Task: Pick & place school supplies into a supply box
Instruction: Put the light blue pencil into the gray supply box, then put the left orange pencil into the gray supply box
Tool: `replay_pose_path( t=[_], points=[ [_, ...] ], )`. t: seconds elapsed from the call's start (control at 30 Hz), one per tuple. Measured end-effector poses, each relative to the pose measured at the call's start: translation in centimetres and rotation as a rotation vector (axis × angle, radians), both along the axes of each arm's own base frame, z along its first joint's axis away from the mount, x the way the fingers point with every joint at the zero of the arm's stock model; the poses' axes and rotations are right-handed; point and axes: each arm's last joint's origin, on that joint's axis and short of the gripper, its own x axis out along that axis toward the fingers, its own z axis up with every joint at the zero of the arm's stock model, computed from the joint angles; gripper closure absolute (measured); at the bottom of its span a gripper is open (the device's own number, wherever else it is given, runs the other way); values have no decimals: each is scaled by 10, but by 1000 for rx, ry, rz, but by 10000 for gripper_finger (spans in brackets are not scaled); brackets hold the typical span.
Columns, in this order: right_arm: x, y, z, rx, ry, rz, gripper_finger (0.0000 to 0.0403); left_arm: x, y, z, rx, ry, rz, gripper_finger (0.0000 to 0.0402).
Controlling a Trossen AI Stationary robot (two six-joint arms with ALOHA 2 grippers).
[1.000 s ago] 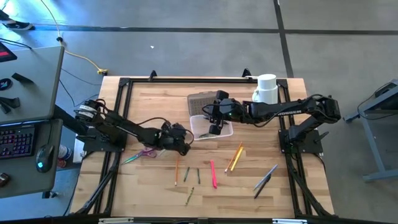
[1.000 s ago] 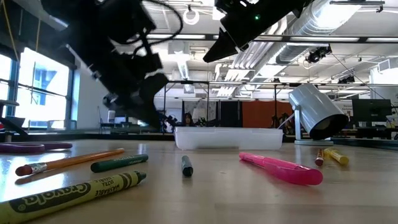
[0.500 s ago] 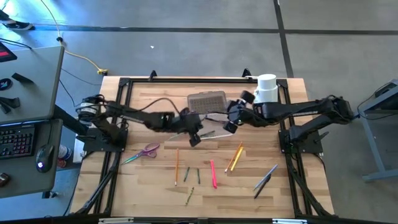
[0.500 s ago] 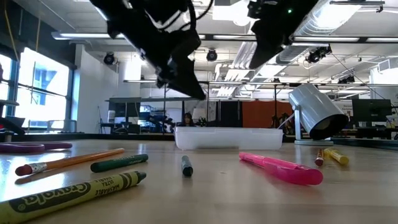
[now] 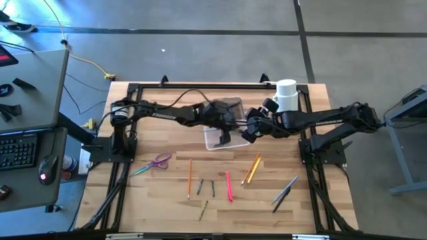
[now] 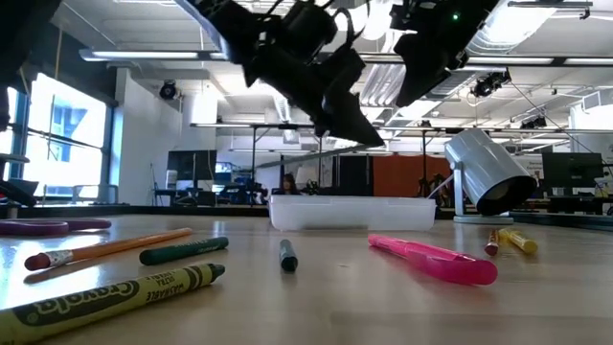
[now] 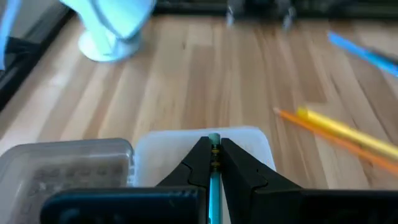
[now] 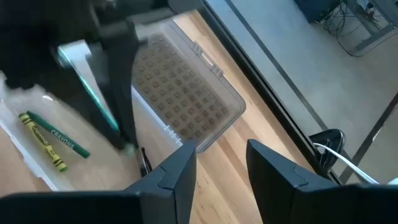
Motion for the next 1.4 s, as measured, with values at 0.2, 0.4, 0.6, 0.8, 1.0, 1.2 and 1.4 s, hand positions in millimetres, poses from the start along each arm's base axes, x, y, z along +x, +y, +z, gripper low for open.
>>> replay_pose_path(
  t=[0.2,0.4,0.6,0.8,1.0,1.2,1.4],
  points=[
    [-1,0,0,-7,11,-1,277,26,4,-5,50,138,-56,344],
    [-1,0,-1,0,12,2,277,36,7,-34,59,194,-42,344],
    [0,0,0,1,6,1,277,44,8,-46,63,165,-34,343],
    [0,0,0,1,1,2,277,44,8,-46,70,158,-25,343],
    [1,0,0,3,-6,1,277,44,9,-46,67,162,-9,305],
    [1,0,0,6,-7,4,277,44,9,-46,72,160,4,235],
    [1,0,1,2,-16,1,277,32,7,-6,9,298,25,221]
  ],
)
